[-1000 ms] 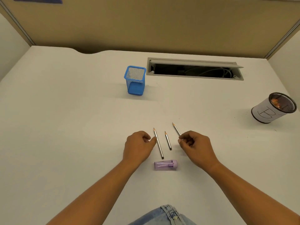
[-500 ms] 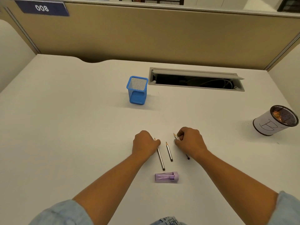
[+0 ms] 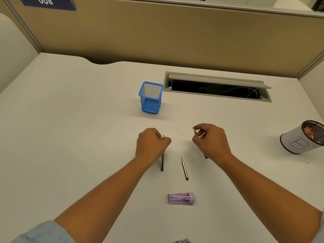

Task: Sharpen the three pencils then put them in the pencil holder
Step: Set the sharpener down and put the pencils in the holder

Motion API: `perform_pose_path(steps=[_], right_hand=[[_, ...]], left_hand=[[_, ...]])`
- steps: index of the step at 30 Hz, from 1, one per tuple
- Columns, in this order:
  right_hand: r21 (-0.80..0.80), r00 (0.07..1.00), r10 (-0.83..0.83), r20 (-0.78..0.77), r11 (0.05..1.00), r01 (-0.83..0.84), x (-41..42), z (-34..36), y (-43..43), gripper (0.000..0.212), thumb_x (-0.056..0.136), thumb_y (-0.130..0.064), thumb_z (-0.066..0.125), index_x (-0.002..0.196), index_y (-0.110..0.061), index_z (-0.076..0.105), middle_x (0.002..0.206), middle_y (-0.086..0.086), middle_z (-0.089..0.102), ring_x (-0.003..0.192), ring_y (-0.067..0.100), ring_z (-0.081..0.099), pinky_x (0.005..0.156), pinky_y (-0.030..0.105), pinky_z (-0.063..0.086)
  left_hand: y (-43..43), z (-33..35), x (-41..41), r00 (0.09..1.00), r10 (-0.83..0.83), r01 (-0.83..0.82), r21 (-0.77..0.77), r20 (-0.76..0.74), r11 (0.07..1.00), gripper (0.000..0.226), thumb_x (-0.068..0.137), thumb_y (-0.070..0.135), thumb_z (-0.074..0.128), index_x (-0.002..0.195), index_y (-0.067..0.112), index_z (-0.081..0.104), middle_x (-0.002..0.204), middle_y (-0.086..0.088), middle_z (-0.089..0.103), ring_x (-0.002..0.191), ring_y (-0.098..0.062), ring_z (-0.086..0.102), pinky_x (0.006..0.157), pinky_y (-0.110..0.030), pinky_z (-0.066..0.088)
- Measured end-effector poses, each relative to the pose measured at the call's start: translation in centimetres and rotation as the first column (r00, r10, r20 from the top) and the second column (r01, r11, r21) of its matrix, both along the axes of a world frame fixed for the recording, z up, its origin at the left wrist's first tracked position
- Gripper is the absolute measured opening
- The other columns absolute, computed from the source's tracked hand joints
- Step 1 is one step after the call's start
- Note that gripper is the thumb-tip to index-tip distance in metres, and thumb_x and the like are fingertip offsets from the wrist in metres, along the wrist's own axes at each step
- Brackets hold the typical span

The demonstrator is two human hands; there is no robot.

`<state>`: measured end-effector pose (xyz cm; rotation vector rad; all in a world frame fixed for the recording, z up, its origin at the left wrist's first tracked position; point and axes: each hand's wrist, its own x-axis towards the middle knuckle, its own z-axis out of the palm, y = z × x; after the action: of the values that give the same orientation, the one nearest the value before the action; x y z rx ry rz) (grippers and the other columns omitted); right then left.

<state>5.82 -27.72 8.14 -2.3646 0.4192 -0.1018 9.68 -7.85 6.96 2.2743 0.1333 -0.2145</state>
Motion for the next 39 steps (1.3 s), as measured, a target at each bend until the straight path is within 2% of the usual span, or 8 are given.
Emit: perform_pose_path(steps=[4,8,14,18,23,29,35,39], right_hand=[[0.053,0.994,0.015,0.105,0.998,-0.020,2.3,2.8,0.5,0.016,0.080,-0.015,0.072,0.094,-0.023,0.073,0.084,-0.007,0.072,0.069,0.007,0.067,0.065,0.024,0.057],[0.092,0.976,0.005,0.218,0.995,-0.026,5.5,6.1,1.7,0.013,0.082,-0.014,0.075,0.093,-0.019,0.073,0.082,-0.006,0.071,0.074,0.004,0.067,0.068,0.018,0.055],[0.138,0.925,0.042,0.377,0.985,-0.101,9.0,9.1,3.5,0.009,0.083,-0.015,0.073,0.090,-0.020,0.076,0.077,-0.012,0.072,0.071,0.001,0.069,0.065,0.008,0.053],[0.135,0.911,0.060,0.409,0.983,-0.125,11.2,8.9,5.0,0.011,0.085,-0.014,0.069,0.092,-0.015,0.078,0.077,-0.008,0.073,0.072,0.002,0.071,0.069,0.011,0.055],[0.069,0.913,0.103,0.394,0.988,-0.141,12.8,7.5,6.2,0.008,0.085,-0.015,0.071,0.092,-0.018,0.074,0.078,-0.008,0.072,0.073,0.003,0.070,0.070,0.017,0.057],[-0.097,0.931,0.175,0.319,0.984,-0.152,14.1,5.3,6.6,0.012,0.090,-0.024,0.069,0.099,-0.021,0.076,0.088,-0.007,0.075,0.072,0.007,0.067,0.073,0.028,0.059],[-0.204,0.947,0.248,0.206,0.957,-0.207,14.5,3.2,7.4,0.016,0.091,-0.027,0.068,0.104,-0.023,0.076,0.104,-0.001,0.075,0.087,0.015,0.067,0.074,0.030,0.057],[-0.234,0.950,0.275,0.150,0.943,-0.237,14.8,2.7,8.0,0.018,0.091,-0.025,0.067,0.105,-0.020,0.076,0.104,0.004,0.076,0.090,0.017,0.067,0.075,0.032,0.057]], left_hand=[[1.2,3.6,1.8,0.985,0.038,-0.019,-0.111,0.170,0.994,0.010,0.070,0.017,0.071,0.065,0.015,0.063,0.052,0.000,0.058,0.045,-0.005,0.046,0.045,-0.009,0.039],[2.8,7.1,3.7,0.918,0.103,-0.020,-0.214,0.384,0.977,0.010,0.076,0.009,0.072,0.072,0.015,0.064,0.058,0.008,0.059,0.051,0.005,0.054,0.049,-0.002,0.041],[5.0,9.3,6.1,0.813,0.129,-0.010,-0.208,0.568,0.978,0.007,0.085,0.011,0.073,0.086,0.016,0.068,0.071,0.020,0.061,0.064,0.007,0.061,0.057,-0.006,0.050],[5.3,8.7,7.7,0.819,0.156,-0.037,-0.220,0.553,0.975,0.005,0.087,0.010,0.071,0.088,0.014,0.070,0.074,0.011,0.066,0.066,-0.001,0.066,0.057,-0.022,0.060],[4.5,7.0,9.3,0.837,0.123,-0.047,-0.153,0.534,0.987,0.004,0.088,0.013,0.071,0.091,0.016,0.070,0.080,0.007,0.068,0.067,0.005,0.064,0.057,-0.007,0.052],[3.7,5.4,10.6,0.872,0.057,-0.078,0.022,0.487,0.997,0.010,0.088,0.024,0.070,0.096,0.019,0.072,0.090,0.003,0.074,0.068,-0.011,0.063,0.059,-0.024,0.056],[3.2,4.4,11.2,0.916,0.017,-0.065,0.108,0.401,0.992,0.017,0.087,0.025,0.072,0.102,0.017,0.073,0.095,-0.003,0.069,0.074,-0.013,0.054,0.049,-0.011,0.030],[2.9,4.2,11.5,0.931,-0.010,-0.041,0.132,0.364,0.990,0.020,0.088,0.028,0.072,0.105,0.017,0.072,0.100,-0.005,0.069,0.083,-0.016,0.060,0.052,-0.013,0.034]])
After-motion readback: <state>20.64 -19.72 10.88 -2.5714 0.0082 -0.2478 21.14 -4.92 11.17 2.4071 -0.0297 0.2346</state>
